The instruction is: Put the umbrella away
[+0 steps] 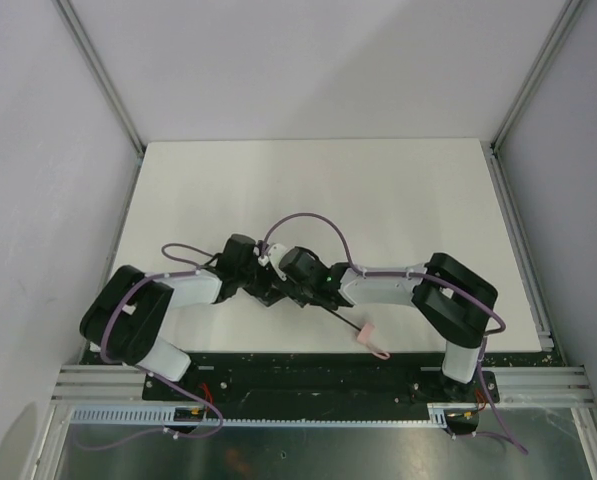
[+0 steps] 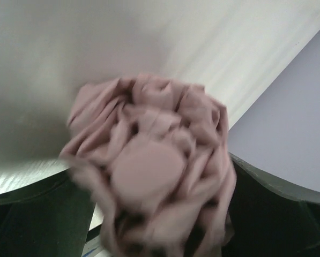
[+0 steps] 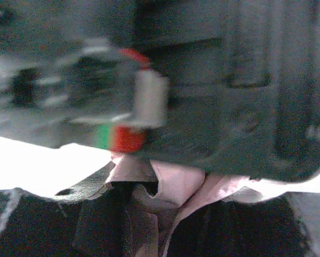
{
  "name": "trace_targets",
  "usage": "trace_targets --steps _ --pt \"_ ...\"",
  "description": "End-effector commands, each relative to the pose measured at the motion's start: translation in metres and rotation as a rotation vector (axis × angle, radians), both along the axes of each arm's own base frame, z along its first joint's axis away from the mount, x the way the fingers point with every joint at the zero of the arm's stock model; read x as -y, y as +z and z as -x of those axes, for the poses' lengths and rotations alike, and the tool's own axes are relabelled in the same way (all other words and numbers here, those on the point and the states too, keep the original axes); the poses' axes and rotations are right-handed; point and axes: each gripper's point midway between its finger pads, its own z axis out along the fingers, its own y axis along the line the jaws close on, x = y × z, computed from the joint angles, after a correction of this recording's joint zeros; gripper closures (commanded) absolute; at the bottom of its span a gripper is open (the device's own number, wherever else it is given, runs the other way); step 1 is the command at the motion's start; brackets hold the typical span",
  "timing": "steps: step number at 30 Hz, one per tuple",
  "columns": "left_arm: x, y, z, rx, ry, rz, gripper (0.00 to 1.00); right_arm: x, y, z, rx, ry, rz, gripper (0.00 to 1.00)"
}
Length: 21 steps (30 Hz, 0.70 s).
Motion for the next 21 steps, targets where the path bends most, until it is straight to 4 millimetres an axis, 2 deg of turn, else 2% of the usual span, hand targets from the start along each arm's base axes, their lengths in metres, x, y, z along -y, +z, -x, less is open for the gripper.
trace_targets --steps 1,5,7,11,13,14,15,19,21 --pt "-0.033 -0.067 0.041 -0.197 -0.031 -0.241 0.08 -0.028 0.06 0.006 0.092 0.096 -0.168 1.0" --pt "-0.03 -0.063 0.027 -0.146 -0.043 -0.259 0.26 -0.033 0.074 0.014 0.1 0.14 -0.224 1.0" --pt "-0.028 -0.058 0.021 -0.11 -0.049 -0.253 0.4 -0.033 0.077 0.016 0.102 0.146 -0.234 1.0" --pt "-0.023 -0.041 0.011 -0.013 -0.05 -0.21 0.8 -0.028 0.08 0.015 0.106 0.134 -0.229 1.0" --pt "-0.021 -0.034 0.008 0.021 -0.054 -0.197 0.9 -0.026 0.081 0.014 0.108 0.119 -0.229 0.98" --pt "-0.02 -0.03 0.007 0.036 -0.057 -0.191 0.95 -0.025 0.082 0.014 0.107 0.112 -0.231 0.91" --pt "-0.02 -0.027 0.006 0.049 -0.059 -0.186 0.97 -0.024 0.084 0.013 0.107 0.099 -0.237 0.8" --pt "-0.016 -0.01 0.0 0.11 -0.06 -0.158 1.0 -0.011 0.097 0.015 0.089 -0.025 -0.262 0.33" --pt "-0.013 0.002 -0.006 0.156 -0.065 -0.145 1.0 -0.007 0.108 0.021 0.034 -0.084 -0.312 0.2"
